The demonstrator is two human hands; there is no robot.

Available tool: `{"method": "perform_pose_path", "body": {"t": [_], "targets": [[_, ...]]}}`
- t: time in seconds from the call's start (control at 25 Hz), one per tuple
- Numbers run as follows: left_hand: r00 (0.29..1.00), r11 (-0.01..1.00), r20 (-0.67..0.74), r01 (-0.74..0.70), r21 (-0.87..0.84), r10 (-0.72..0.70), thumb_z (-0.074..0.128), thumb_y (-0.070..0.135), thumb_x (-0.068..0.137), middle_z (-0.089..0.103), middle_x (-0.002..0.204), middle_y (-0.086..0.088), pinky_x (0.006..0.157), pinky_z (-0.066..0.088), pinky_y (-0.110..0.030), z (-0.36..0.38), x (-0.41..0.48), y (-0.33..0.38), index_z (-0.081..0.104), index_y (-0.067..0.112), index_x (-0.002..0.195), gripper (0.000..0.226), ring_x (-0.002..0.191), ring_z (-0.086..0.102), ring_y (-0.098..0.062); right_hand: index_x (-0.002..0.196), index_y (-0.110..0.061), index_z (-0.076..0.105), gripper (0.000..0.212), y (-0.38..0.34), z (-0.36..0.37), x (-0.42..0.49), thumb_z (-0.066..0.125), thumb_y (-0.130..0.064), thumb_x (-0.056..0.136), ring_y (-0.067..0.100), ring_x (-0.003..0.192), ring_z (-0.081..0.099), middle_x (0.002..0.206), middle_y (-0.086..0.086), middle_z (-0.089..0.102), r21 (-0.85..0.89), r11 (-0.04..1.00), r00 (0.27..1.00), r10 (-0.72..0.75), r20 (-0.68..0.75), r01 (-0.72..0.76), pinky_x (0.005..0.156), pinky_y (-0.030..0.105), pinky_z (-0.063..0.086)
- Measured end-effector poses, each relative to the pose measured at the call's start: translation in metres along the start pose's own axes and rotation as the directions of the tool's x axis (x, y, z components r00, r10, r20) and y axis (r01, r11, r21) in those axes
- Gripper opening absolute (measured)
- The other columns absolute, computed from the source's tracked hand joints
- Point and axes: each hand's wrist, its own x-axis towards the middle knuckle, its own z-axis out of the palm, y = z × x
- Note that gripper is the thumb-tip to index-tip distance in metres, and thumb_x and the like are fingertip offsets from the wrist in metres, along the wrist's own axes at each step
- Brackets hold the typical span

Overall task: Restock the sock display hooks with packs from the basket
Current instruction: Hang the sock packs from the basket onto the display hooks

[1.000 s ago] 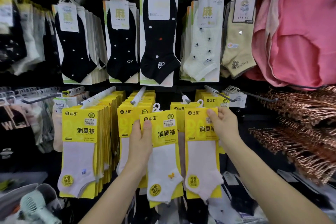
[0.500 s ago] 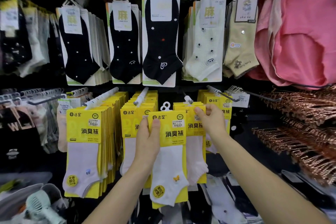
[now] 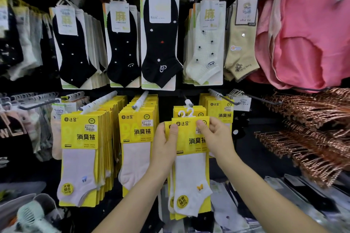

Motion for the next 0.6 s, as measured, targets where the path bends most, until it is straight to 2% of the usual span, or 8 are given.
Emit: {"method": "perform_pose_path", "body": {"t": [0.08,0.16,0.24,0.32,0.4,0.44,0.52,0.6], "targets": [[1.000,1.000,-0.014,-0.002,0.014,0.002,0.044,0.026,0.097,0.062,0.083,0.006,0.069,0.050,-0.025,-0.006,0.001,-0.002,0.054,0.023,0.086,0.015,0.076,0.059,-0.008,0.085,0.007,0.056,0.028,0.003,-0.002,0.003,0.055,-0.019,0.093,0.042,0.075,0.060,0.088,0.032,0.064,0.001,1.000,1.000,0.003,-0.008,-0.003,0.067,0.047,0.051],[0.998,1.000,-0.067,0.023,0.019,-0.021,0.042,0.028,0.098,0.057,0.082,0.003,0.075,0.045,-0.036,-0.017,0.002,-0.005,0.051,0.023,0.085,0.016,0.077,0.054,-0.013,0.080,0.010,0.048,0.035,0.006,-0.004,0.007,0.054,-0.021,0.093,0.035,0.067,0.049,0.083,0.035,0.056,0.021,1.000,0.999,0.021,-0.043,-0.021,0.066,0.043,0.044],[0.991,0.998,-0.127,0.041,0.040,-0.036,0.042,0.029,0.098,0.057,0.084,-0.003,0.078,0.045,-0.043,-0.031,0.006,-0.007,0.053,0.019,0.091,0.017,0.081,0.056,-0.009,0.086,0.013,0.046,0.038,0.012,-0.008,0.015,0.054,-0.023,0.094,0.048,0.074,0.049,0.090,0.038,0.055,0.030,0.997,0.993,0.072,-0.094,-0.069,0.070,0.043,0.046],[0.989,0.997,-0.150,0.016,0.069,-0.006,0.041,0.028,0.098,0.049,0.071,0.003,0.066,0.038,-0.038,-0.046,0.008,-0.007,0.049,0.018,0.081,0.021,0.062,0.045,-0.003,0.092,0.015,0.046,0.039,0.015,-0.010,0.021,0.052,-0.023,0.095,0.047,0.073,0.047,0.092,0.039,0.052,0.014,0.995,0.988,0.103,-0.119,-0.102,0.067,0.038,0.040],[0.990,0.996,-0.141,-0.001,0.095,0.015,0.041,0.028,0.099,0.047,0.072,-0.004,0.064,0.038,-0.044,-0.055,0.011,-0.006,0.047,0.014,0.081,0.024,0.064,0.041,-0.010,0.087,0.013,0.046,0.039,0.015,-0.008,0.028,0.051,-0.024,0.095,0.028,0.068,0.038,0.076,0.023,0.045,-0.027,0.993,0.988,0.108,-0.114,-0.112,0.062,0.035,0.031],[0.991,0.995,-0.135,-0.006,0.101,0.020,0.041,0.027,0.099,0.050,0.077,-0.013,0.067,0.042,-0.050,-0.058,0.012,-0.005,0.049,0.009,0.085,0.024,0.069,0.044,-0.016,0.083,0.011,0.045,0.038,0.015,-0.004,0.032,0.051,-0.025,0.095,0.024,0.068,0.035,0.074,0.014,0.042,-0.055,0.992,0.988,0.104,-0.113,-0.111,0.061,0.033,0.029],[0.992,0.994,-0.123,-0.010,0.106,0.023,0.041,0.026,0.099,0.055,0.089,-0.025,0.076,0.046,-0.055,-0.060,0.012,-0.006,0.051,0.005,0.091,0.024,0.076,0.049,-0.024,0.073,0.000,0.040,0.035,0.015,0.004,0.040,0.051,-0.025,0.095,0.019,0.064,0.030,0.070,0.008,0.034,-0.116,0.988,0.988,0.092,-0.122,-0.107,0.056,0.030,0.025],[0.995,0.995,-0.101,0.002,0.102,0.009,0.042,0.027,0.098,0.057,0.089,-0.020,0.078,0.048,-0.054,-0.058,0.011,-0.005,0.053,0.009,0.091,0.022,0.076,0.051,-0.022,0.069,-0.010,0.038,0.031,0.015,0.012,0.044,0.051,-0.023,0.095,0.015,0.059,0.029,0.066,0.005,0.033,-0.154,0.982,0.989,0.095,-0.112,-0.112,0.053,0.029,0.023]]}}
